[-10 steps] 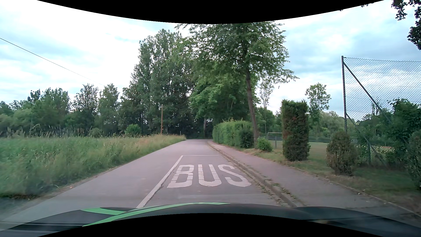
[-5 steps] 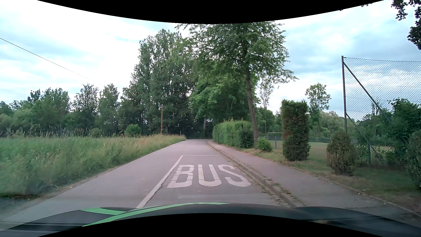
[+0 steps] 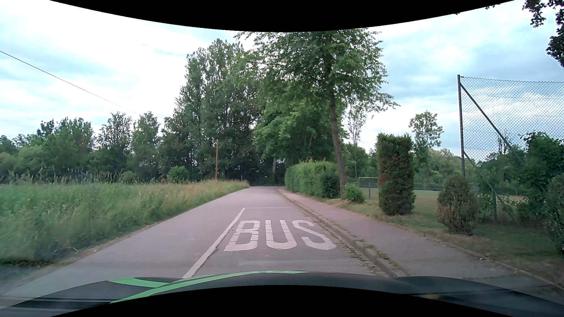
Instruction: Follow the waypoints while adhering to traffic rules and regulations
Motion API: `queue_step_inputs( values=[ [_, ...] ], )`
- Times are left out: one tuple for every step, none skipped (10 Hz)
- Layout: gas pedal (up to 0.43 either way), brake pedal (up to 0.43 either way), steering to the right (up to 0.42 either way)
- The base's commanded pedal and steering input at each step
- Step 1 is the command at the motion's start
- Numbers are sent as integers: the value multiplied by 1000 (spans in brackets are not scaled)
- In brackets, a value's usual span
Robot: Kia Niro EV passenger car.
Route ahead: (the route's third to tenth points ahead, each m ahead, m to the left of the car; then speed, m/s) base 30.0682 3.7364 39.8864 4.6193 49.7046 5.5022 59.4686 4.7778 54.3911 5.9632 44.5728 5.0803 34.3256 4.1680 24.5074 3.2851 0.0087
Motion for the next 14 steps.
queue_step_inputs(
  values=[
    [0,262,-53],
    [0,262,-54],
    [0,262,-54],
    [0,262,-53],
    [0,262,-54],
    [0,262,-54],
    [0,262,-53],
    [0,262,-53],
    [0,262,-54],
    [0,262,-53],
    [0,262,-54],
    [0,262,-53],
    [0,262,-53],
    [0,262,-54]
  ],
)
